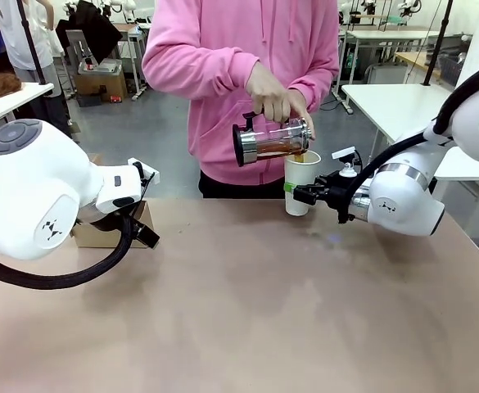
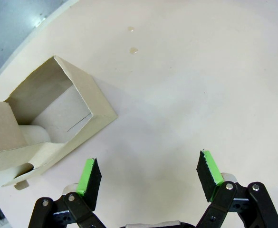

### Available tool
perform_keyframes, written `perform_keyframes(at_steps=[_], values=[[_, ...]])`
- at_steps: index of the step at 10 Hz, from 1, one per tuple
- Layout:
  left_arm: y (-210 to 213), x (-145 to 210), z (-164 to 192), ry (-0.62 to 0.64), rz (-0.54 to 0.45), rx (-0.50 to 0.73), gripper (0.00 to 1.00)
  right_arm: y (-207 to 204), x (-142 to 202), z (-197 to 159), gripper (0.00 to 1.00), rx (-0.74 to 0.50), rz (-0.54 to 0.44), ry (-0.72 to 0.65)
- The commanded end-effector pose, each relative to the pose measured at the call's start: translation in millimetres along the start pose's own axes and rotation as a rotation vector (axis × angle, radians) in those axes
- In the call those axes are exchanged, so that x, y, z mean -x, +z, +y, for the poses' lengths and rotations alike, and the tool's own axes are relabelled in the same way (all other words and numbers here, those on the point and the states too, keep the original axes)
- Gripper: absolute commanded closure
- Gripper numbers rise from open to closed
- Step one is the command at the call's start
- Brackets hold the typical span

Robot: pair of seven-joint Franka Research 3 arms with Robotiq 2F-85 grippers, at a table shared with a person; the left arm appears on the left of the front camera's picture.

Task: Pour a drink into a cup and package it in a carrier.
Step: When a person places the Paper Cup Lid on the 600 ml Paper Cup , lift the 600 ml Paper Cup.

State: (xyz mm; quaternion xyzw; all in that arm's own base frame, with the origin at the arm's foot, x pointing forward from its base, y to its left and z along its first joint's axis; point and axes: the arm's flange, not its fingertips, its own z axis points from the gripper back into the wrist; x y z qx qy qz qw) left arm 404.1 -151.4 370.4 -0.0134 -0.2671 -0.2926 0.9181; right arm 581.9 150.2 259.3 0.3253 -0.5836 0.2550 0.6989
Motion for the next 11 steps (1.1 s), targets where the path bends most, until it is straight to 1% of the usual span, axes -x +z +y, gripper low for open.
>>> perform_keyframes(at_steps=[1,11], values=[[0.5,0.2,0.0,0.001,-0.001,0.001,0.0,-1.5,-2.5,1.5,0.19,0.0,-0.005,0.0],[0.5,0.2,0.0,0.001,-0.001,0.001,0.0,-1.5,-2.5,1.5,0.19,0.0,-0.005,0.0]])
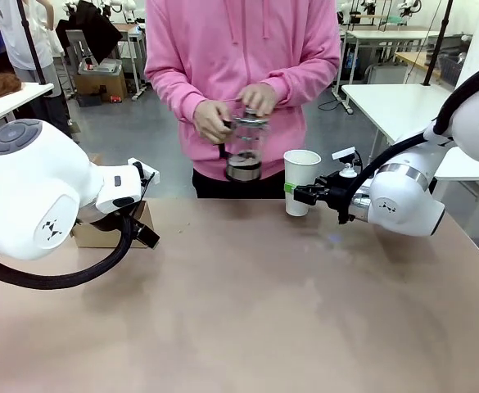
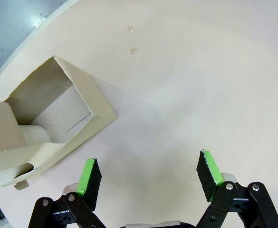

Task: Pour a drink into a cup and package it in a carrier.
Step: When a person places the Paper Cup Lid on the 600 ml Paper Cup , lift the 600 ml Paper Cup.

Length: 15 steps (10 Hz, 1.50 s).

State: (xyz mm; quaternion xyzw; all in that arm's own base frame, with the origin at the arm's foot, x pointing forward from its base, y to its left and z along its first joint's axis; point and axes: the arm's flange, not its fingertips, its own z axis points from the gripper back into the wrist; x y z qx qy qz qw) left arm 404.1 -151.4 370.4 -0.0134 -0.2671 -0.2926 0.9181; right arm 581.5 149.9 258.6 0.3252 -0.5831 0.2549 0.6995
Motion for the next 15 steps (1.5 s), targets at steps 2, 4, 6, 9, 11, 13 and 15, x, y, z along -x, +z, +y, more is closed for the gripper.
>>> perform_keyframes(at_steps=[2,4,6,9,11,13,15], values=[[0.5,0.2,0.0,0.001,-0.001,0.001,0.0,-1.9,-3.2,1.5,0.19,-0.001,-0.006,0.0],[0.5,0.2,0.0,0.001,-0.001,0.001,0.0,-1.9,-3.2,1.5,0.19,-0.001,-0.006,0.0],[0.5,0.2,0.0,0.001,-0.001,0.001,0.0,-1.9,-3.2,1.5,0.19,-0.001,-0.006,0.0],[0.5,0.2,0.0,0.001,-0.001,0.001,0.0,-1.9,-3.2,1.5,0.19,-0.001,-0.006,0.0],[0.5,0.2,0.0,0.001,-0.001,0.001,0.0,-1.9,-3.2,1.5,0.19,-0.001,-0.006,0.0],[0.5,0.2,0.0,0.001,-0.001,0.001,0.0,-1.9,-3.2,1.5,0.19,-0.001,-0.006,0.0],[0.5,0.2,0.0,0.001,-0.001,0.001,0.0,-1.9,-3.2,1.5,0.19,-0.001,-0.006,0.0]])
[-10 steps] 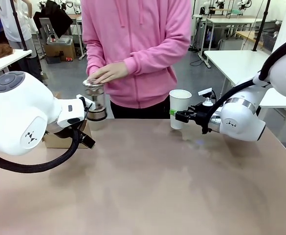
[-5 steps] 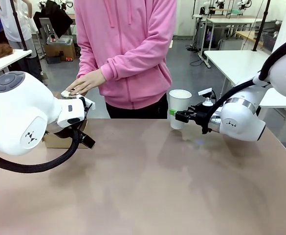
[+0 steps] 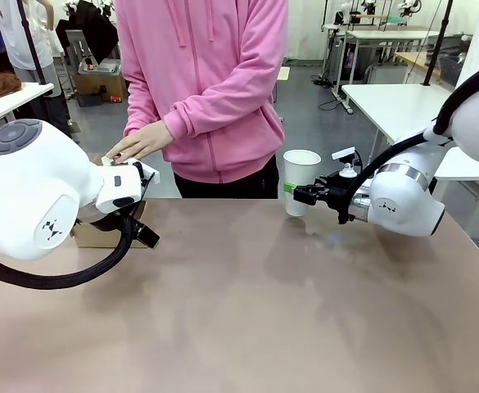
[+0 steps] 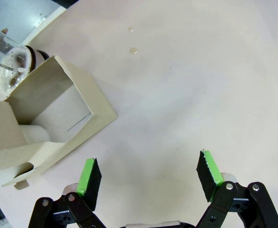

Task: Pour a drink into a cup and package it in a carrier.
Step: When a person places the Paper Cup Lid on the 600 ml Paper Cup , lift the 600 ml Paper Cup.

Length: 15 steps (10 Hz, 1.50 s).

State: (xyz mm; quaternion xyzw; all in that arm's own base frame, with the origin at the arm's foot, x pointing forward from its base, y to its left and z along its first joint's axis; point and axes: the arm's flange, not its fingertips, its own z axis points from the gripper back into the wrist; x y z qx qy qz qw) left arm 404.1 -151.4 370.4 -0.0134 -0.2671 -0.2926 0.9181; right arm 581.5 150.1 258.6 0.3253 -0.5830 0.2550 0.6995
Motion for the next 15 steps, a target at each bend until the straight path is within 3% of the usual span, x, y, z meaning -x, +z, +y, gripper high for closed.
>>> perform_keyframes(at_steps=[1,15], values=[[0.5,0.2,0.0,0.001,-0.001,0.001,0.0,-1.8,-3.2,1.3,0.19,-0.001,-0.006,0.0],[0.5,0.2,0.0,0.001,-0.001,0.001,0.0,-1.8,-3.2,1.3,0.19,-0.001,-0.006,0.0]])
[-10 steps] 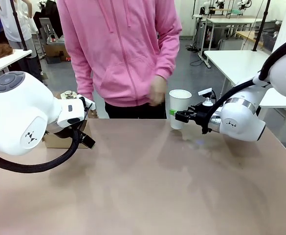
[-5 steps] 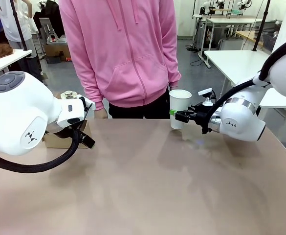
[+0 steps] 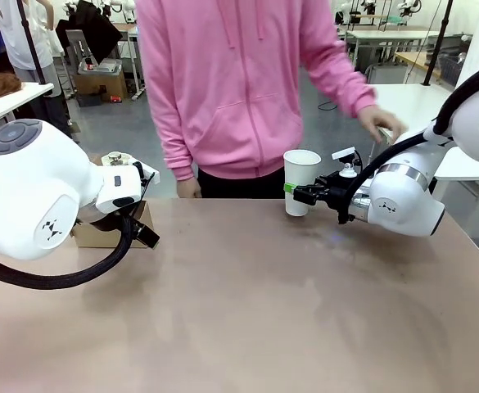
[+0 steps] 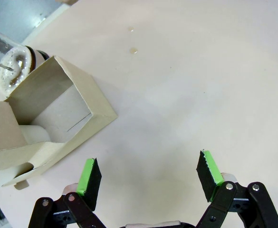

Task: Pour a drink into a cup and package it in a carrier.
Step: When a person places the Paper Cup Lid on the 600 ml Paper Cup , lift the 600 ml Paper Cup.

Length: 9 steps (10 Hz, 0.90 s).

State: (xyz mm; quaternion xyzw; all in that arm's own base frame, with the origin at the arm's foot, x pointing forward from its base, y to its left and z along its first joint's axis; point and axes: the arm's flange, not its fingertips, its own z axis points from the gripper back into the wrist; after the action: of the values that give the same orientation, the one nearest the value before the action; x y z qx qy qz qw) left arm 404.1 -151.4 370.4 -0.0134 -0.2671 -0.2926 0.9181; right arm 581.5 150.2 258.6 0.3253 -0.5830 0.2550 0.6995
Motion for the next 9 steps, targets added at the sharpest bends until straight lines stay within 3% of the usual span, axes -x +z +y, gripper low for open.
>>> perform_keyframes(at_steps=[1,9], values=[[0.5,0.2,0.0,0.001,-0.001,0.001,0.0,-1.8,-3.2,1.3,0.19,-0.001,-0.006,0.0],[0.5,0.2,0.0,0.001,-0.001,0.001,0.0,-1.8,-3.2,1.3,0.19,-0.001,-0.006,0.0]])
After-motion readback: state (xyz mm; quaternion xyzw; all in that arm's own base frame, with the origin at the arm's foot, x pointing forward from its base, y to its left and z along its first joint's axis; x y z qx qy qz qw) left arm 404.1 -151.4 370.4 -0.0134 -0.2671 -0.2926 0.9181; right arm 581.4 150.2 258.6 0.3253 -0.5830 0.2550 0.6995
